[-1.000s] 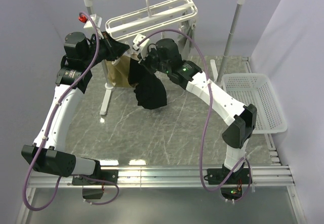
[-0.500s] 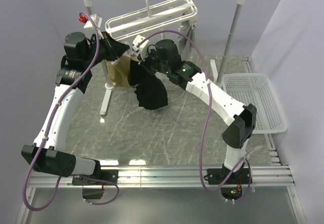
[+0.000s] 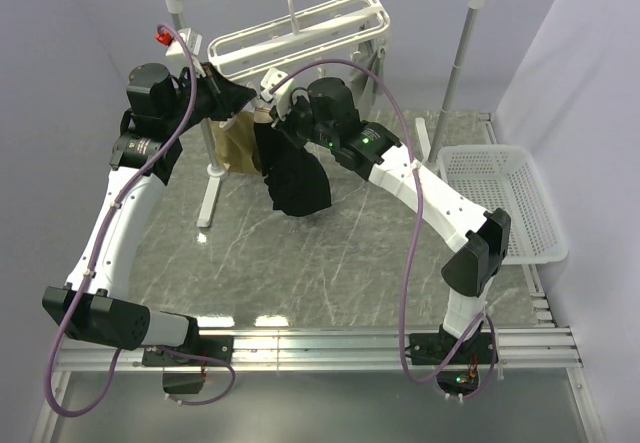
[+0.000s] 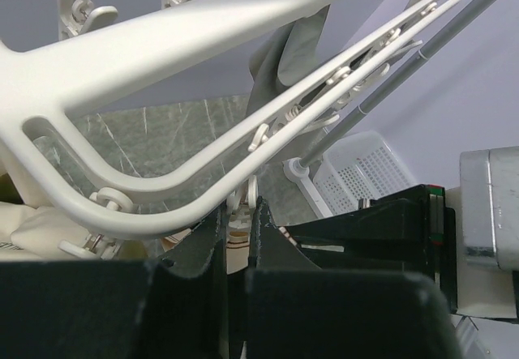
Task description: Clip the underwear to the hanger
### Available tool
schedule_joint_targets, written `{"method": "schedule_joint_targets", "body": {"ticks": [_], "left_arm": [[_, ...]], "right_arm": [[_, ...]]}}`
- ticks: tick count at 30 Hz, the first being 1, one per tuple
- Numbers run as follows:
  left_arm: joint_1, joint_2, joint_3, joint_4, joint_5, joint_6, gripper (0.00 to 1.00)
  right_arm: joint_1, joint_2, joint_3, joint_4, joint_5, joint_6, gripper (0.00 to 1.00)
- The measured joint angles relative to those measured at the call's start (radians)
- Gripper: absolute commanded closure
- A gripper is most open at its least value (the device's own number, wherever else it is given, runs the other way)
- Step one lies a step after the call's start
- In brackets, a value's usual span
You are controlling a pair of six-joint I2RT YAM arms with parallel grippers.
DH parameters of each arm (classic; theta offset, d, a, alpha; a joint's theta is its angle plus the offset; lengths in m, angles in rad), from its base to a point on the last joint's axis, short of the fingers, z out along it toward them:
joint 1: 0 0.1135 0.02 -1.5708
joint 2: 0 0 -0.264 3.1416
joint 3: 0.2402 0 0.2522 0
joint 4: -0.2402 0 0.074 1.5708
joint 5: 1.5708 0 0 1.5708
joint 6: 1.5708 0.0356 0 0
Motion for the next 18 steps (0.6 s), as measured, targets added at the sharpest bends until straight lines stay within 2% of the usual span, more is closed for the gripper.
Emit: {"method": "schedule_joint_targets", "body": {"ticks": [18], "left_arm": [[-0.002,0.010,0.000,-0.001,0.000,0.018,1.00]], "right_arm": [[0.000,-0.019,-0.060,0.027,0.016,-0.034,1.00]]}}
